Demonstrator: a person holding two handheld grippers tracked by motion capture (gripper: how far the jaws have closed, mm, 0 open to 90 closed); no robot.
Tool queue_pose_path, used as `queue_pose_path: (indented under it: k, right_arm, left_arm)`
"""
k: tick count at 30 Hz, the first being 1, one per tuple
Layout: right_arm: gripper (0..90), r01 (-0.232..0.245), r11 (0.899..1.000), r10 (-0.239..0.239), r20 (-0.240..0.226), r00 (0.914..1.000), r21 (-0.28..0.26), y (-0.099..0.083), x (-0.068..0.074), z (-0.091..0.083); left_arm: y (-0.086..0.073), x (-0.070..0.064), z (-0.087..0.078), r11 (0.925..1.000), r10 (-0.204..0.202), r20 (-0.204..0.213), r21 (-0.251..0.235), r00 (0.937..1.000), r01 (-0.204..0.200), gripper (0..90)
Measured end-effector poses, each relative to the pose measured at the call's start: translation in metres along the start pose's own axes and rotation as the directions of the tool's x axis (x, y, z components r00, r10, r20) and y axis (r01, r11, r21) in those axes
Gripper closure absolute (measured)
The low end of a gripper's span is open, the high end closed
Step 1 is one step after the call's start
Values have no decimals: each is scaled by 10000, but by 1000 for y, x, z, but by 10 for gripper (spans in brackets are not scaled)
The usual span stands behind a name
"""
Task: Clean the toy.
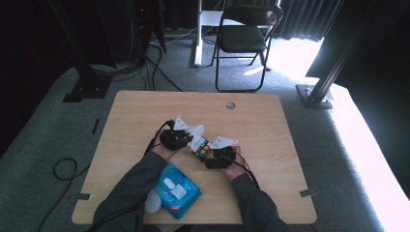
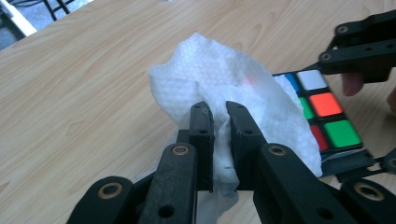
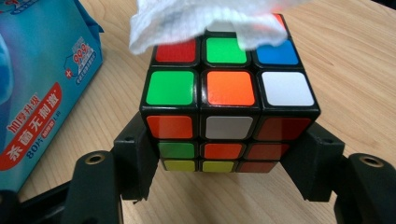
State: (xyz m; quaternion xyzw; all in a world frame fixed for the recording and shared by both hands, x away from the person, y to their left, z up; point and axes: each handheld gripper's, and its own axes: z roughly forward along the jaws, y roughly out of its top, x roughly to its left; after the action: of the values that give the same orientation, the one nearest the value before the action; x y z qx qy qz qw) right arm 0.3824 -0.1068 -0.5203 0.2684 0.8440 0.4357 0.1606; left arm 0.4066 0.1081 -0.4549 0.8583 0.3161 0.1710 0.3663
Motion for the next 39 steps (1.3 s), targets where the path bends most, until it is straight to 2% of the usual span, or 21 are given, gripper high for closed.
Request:
queue_pose_path:
  k: [10,22,30,34,39]
  right_arm:
    - [343,47,9999,-48,-50,10000,-137,2,1,-2]
    - [343,38,9996,-41,-90,10000,-296,3,0,-5]
    - [343,17,9991,-21,-107,9999,-427,5,0,-7]
    - [343,7,9991,-12,-122,9999,-432,5,-1,-7]
    - [343,-2,9992,-5,-165,9999,-402,4,0,-6]
  left_arm:
    - [-3,3,2,9999,-134,7,70,9999,134,822]
    - [-5,-4,8,9997,90,272,220,9996,-96,822]
    - [-8,-5,12,9979,255,276,590,9993,-271,822]
    - [-6,-6,11,9981,295,242,540,9993,-308,822]
    - [-3,-5,6,9995,144,313,268,9994,-152,823]
